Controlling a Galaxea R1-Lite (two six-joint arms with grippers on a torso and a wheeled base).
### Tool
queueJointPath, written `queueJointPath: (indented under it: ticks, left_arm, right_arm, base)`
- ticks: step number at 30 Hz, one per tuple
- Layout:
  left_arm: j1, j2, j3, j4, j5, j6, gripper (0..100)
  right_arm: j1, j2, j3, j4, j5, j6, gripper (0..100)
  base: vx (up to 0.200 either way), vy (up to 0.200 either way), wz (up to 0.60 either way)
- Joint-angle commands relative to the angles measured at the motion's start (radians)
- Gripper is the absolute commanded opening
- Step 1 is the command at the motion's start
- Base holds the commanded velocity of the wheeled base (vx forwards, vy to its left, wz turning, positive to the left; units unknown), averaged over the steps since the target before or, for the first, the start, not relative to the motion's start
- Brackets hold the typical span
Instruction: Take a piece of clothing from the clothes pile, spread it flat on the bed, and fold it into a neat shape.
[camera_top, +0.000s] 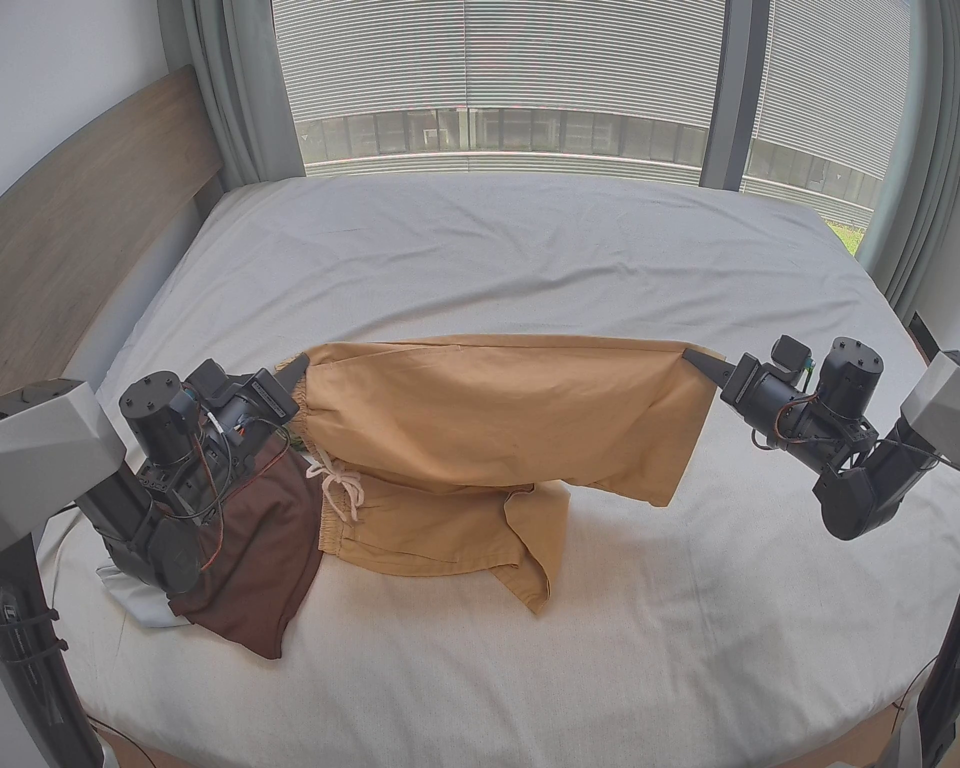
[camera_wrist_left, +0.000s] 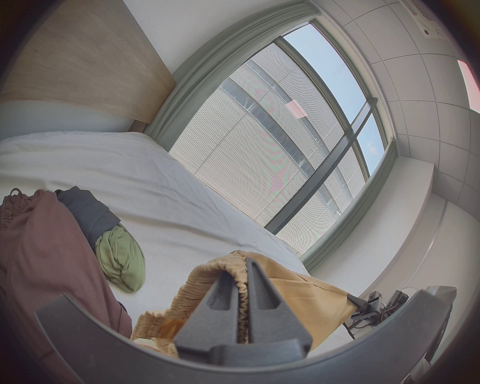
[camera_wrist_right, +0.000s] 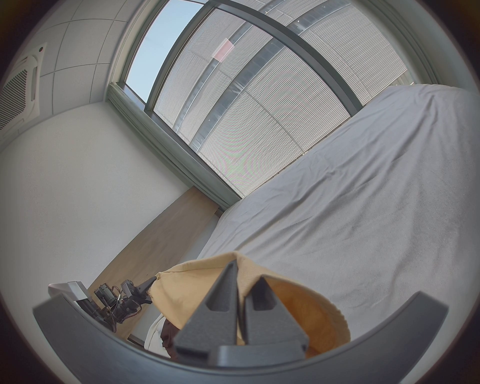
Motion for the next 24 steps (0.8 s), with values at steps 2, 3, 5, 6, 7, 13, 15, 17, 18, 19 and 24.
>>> queueJointPath:
  ticks: [2,3,5,6,7,13,15,17,18,19,24]
  left_arm:
    - [0.002,0.071,-0.077,-0.002,0.031,-0.001,0]
    - [0.002,0.081,-0.095,-0.002,0.040,-0.001,0]
    - [0.003,0.108,-0.140,0.004,0.055,-0.001,0]
    - [0.003,0.116,-0.151,0.006,0.057,-0.001,0]
    - [0.003,0.122,-0.160,0.006,0.057,-0.001,0]
    - [0.003,0.160,-0.201,0.006,0.057,-0.001,0]
    - [0.002,0.173,-0.218,0.006,0.057,-0.001,0]
    - [0.002,0.182,-0.238,0.007,0.057,-0.001,0]
    - [0.002,0.188,-0.247,0.007,0.057,-0.001,0]
    - [0.002,0.188,-0.249,0.007,0.057,-0.001,0]
    - [0.000,0.242,-0.316,0.010,0.057,-0.001,0]
  right_arm:
    - [-0.015,0.079,-0.072,0.007,0.000,0.001,0]
    - [-0.017,0.087,-0.081,0.007,0.000,0.001,0]
    - [-0.026,0.113,-0.109,0.007,0.000,0.001,0]
    - [-0.032,0.122,-0.118,0.007,0.000,0.001,0]
    - [-0.037,0.126,-0.126,0.007,0.000,0.001,0]
    - [-0.058,0.165,-0.185,0.016,0.001,0.001,0]
    - [-0.058,0.177,-0.202,0.016,0.001,0.001,0]
    - [-0.055,0.189,-0.219,0.018,0.003,0.001,0]
    - [-0.052,0.195,-0.228,0.021,0.003,0.001,0]
    - [-0.052,0.195,-0.230,0.021,0.001,0.001,0]
    - [-0.034,0.248,-0.291,0.030,0.000,-0.001,0]
  base:
    - [0.000,0.000,0.00]
    - [0.000,0.000,0.00]
    - [0.000,0.000,0.00]
    - [0.000,0.000,0.00]
    - [0.000,0.000,0.00]
    - [0.000,0.000,0.00]
    - [0.000,0.000,0.00]
    - [0.000,0.000,0.00]
    - [0.000,0.000,0.00]
    - [0.000,0.000,0.00]
    - [0.000,0.000,0.00]
